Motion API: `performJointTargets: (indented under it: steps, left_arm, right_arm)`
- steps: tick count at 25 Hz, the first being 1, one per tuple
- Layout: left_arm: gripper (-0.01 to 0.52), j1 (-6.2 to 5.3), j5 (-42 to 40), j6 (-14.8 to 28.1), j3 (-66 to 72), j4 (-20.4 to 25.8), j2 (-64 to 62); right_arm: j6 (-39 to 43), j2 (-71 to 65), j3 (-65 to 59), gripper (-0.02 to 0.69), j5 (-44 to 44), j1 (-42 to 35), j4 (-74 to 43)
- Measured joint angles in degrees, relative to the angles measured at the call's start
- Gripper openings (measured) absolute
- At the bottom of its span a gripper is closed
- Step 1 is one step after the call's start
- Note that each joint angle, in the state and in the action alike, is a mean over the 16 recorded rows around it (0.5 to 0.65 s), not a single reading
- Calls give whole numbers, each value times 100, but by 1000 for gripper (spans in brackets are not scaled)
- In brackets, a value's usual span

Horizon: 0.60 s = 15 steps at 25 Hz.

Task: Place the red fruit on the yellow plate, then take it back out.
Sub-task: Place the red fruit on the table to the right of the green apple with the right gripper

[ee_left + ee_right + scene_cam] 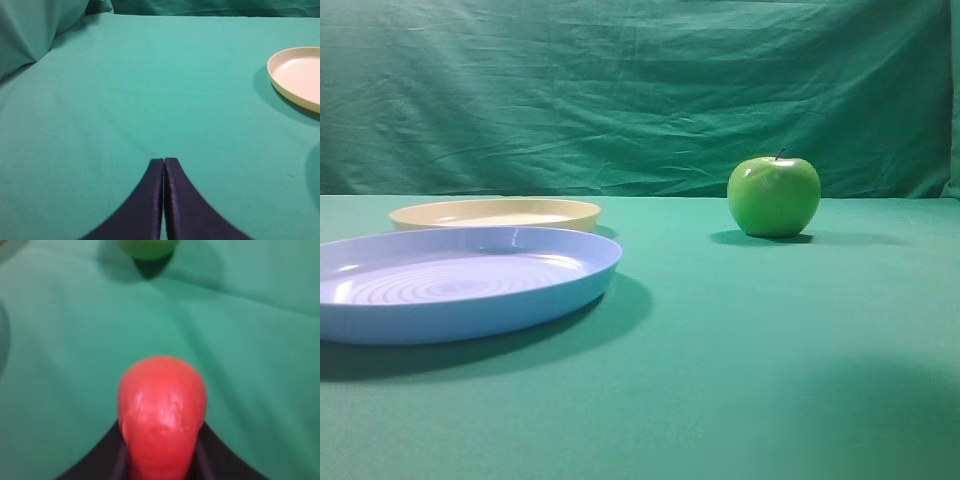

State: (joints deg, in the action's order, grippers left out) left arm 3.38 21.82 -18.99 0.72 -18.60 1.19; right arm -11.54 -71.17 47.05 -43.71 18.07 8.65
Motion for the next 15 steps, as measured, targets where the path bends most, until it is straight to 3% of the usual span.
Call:
performJointTargets:
  steps: [11,15]
  left_arm:
    - [0,0,0,0,0,0,0]
    - [0,0,0,0,0,0,0]
  right_arm:
    - [1,-528,-1418,186,1831,-87,58]
    - [1,-873,-1522,231,2236,-87,70]
